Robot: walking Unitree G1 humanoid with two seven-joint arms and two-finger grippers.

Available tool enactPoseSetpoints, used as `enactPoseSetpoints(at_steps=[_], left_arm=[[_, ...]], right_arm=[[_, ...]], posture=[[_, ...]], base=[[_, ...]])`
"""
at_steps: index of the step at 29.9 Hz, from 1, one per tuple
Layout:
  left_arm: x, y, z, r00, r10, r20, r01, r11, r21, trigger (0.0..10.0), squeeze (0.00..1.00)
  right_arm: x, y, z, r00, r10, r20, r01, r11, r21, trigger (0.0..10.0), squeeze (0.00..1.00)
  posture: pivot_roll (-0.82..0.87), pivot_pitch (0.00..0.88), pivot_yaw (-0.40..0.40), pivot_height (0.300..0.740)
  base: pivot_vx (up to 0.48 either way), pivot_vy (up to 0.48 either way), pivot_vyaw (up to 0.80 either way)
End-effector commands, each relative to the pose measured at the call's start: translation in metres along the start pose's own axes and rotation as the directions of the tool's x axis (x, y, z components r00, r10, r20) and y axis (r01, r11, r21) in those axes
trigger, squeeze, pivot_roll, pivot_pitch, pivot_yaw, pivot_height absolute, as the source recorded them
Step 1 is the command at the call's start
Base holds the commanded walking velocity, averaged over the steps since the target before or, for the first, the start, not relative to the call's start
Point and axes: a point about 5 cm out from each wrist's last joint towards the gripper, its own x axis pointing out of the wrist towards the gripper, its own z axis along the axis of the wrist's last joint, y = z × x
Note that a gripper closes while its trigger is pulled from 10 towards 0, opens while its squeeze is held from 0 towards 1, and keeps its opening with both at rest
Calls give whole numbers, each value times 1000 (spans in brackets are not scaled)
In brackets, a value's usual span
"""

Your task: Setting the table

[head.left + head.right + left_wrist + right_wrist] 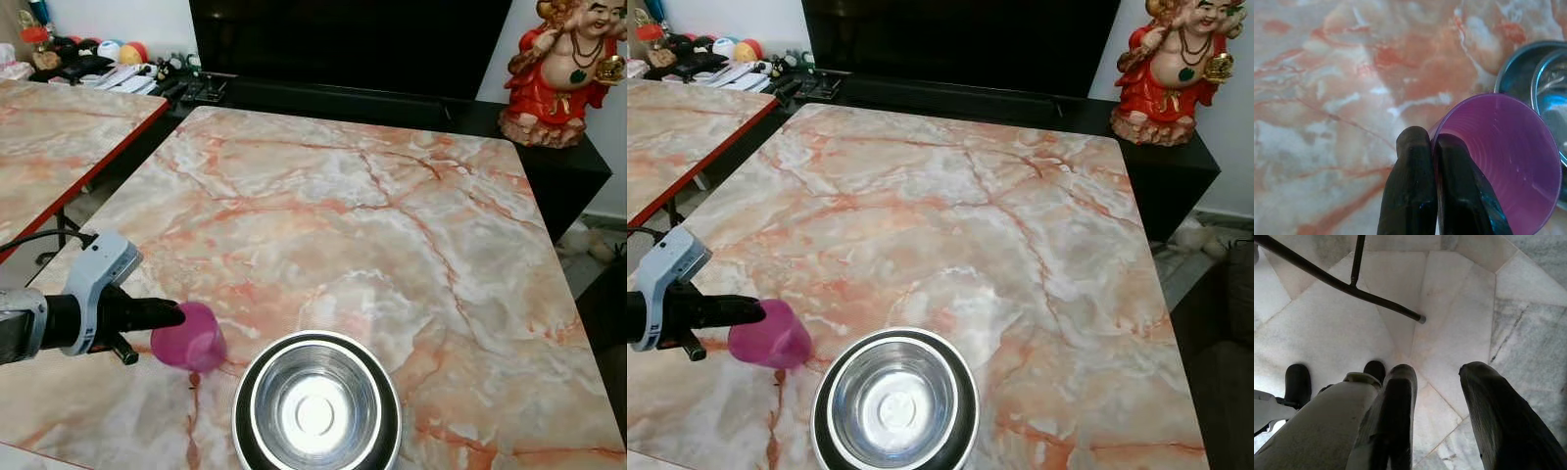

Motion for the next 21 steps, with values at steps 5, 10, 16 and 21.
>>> enactPoseSetpoints(at_steps=[5, 10, 16, 21], left_arm=[[9, -5, -5, 999, -24, -29, 24, 1000, -1, 10000, 0], [13, -6, -7, 999, -29, -25, 29, 1000, -11, 10000, 0], [14, -5, -5, 1000, -25, -16, 24, 1000, -14, 10000, 373], [16, -5, -5, 1000, -20, -12, 20, 1000, -13, 10000, 384]], right_arm=[[-2, -3, -8, 1000, -10, -17, 10, 1000, 5, 10000, 0], [-2, -4, -8, 1000, -15, -16, 15, 1000, 9, 10000, 0], [-2, -6, -8, 1000, -20, -17, 20, 1000, 12, 10000, 0], [-2, -9, -8, 1000, -23, -21, 23, 1000, 14, 10000, 0]], posture=[[139, 114, 18, 740], [132, 119, 17, 740], [131, 127, 14, 740], [130, 128, 14, 740]], base=[[0, 0, 0], [0, 0, 0], [0, 0, 0], [0, 0, 0]])
